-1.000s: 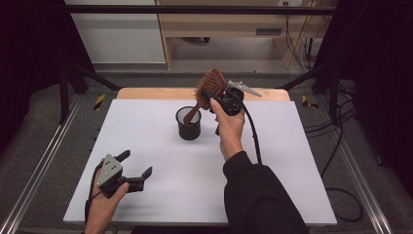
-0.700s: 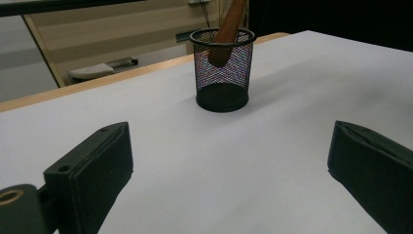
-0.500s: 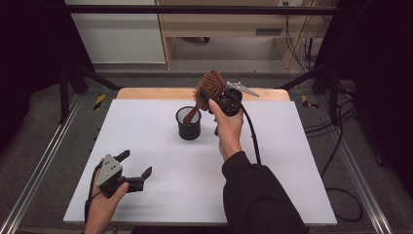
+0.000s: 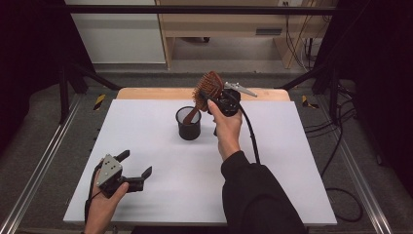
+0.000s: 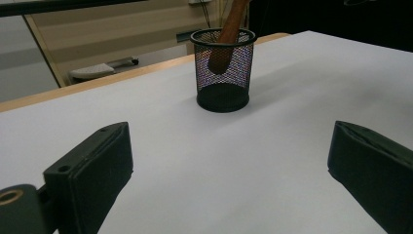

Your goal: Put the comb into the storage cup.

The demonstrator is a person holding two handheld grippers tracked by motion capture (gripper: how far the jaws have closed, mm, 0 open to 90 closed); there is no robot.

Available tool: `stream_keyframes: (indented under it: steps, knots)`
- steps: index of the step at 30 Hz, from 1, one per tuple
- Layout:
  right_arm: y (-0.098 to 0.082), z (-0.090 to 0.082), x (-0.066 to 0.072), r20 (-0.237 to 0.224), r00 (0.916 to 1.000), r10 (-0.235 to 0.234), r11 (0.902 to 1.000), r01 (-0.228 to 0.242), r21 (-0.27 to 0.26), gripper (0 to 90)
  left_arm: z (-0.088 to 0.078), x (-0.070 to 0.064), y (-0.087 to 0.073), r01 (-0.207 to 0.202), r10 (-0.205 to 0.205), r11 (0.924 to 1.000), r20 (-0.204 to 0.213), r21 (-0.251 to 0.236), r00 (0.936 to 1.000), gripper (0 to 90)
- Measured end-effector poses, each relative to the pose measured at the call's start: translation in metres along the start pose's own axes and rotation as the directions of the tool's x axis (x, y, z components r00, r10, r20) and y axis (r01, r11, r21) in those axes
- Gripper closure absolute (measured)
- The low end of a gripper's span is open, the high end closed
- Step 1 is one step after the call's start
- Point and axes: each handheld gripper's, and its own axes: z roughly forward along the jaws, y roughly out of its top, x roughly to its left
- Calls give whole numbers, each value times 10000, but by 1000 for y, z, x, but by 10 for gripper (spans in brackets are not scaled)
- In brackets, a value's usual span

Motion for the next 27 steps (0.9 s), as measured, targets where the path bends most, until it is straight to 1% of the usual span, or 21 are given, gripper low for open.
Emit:
stream_keyframes:
  steps: [4,8,27]
  knots:
    - [-2,2,-1,29,10000,-58,10000,58,39,508,0,0,0,-4,4,10000,4,3,10000,26]
    - [-4,5,0,24,10000,18,9999,-19,122,508,0,1,0,-5,5,10000,4,1,10000,26]
    - [-13,14,-1,15,10000,-38,9993,38,374,506,-1,1,0,15,-15,10000,-9,-18,10000,26]
